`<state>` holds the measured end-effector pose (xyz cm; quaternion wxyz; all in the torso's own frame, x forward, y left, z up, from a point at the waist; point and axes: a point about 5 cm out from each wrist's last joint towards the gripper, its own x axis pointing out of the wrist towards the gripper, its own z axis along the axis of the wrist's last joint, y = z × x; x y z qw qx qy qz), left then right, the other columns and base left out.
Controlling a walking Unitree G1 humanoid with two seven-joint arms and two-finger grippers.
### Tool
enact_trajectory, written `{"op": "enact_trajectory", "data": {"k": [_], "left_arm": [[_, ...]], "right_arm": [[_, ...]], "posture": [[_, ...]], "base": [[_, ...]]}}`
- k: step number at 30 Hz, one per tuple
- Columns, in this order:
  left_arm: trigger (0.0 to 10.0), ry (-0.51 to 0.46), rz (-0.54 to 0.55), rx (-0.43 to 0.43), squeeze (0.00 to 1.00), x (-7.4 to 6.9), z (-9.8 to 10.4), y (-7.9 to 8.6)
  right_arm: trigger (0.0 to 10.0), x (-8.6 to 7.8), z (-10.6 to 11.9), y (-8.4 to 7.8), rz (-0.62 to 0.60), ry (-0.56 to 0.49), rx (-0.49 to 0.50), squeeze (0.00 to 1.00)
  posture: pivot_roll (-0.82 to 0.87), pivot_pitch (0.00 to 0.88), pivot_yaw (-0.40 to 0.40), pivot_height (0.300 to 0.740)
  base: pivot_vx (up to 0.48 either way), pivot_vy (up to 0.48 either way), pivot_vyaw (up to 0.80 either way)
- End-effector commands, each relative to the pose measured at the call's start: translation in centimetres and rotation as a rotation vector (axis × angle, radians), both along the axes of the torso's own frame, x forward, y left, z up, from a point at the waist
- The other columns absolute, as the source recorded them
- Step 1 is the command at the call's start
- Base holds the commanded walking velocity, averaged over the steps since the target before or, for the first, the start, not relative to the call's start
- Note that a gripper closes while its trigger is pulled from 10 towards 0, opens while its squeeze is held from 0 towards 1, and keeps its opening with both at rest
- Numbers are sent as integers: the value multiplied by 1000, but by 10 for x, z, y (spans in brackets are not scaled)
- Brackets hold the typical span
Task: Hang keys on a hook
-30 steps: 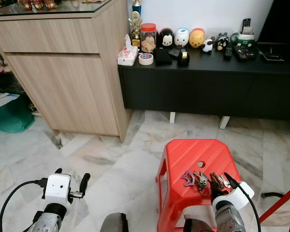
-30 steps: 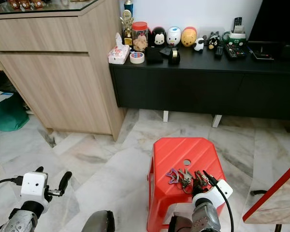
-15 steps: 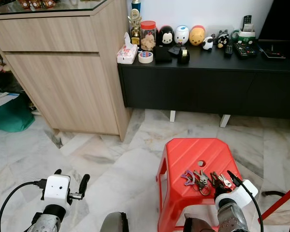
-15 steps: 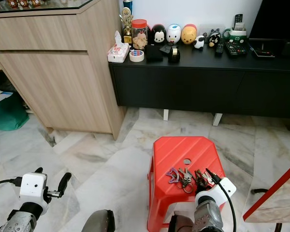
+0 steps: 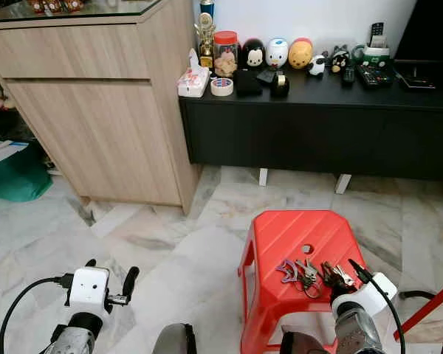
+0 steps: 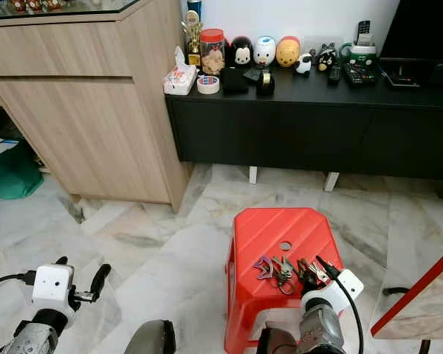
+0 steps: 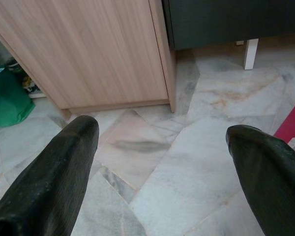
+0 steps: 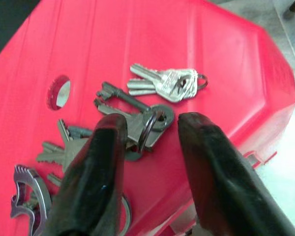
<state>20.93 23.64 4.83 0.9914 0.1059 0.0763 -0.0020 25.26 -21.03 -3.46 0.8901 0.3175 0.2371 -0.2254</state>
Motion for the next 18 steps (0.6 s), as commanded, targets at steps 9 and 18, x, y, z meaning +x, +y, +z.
{"op": "enact_trajectory", "data": {"k": [9,18], "left_arm": [[10000,23,-6,-6,0,-1,-3,-2],[10000,24,-3,-4,0,-1,-2,-1]], "right_arm": [[10000,1,-2,6,31,34,10,0],[392,1,-2,7,32,35,15,0]], "posture": [[146,30,11,610],[150,33,10,610]], "base": [[0,0,0],[0,0,0]]}}
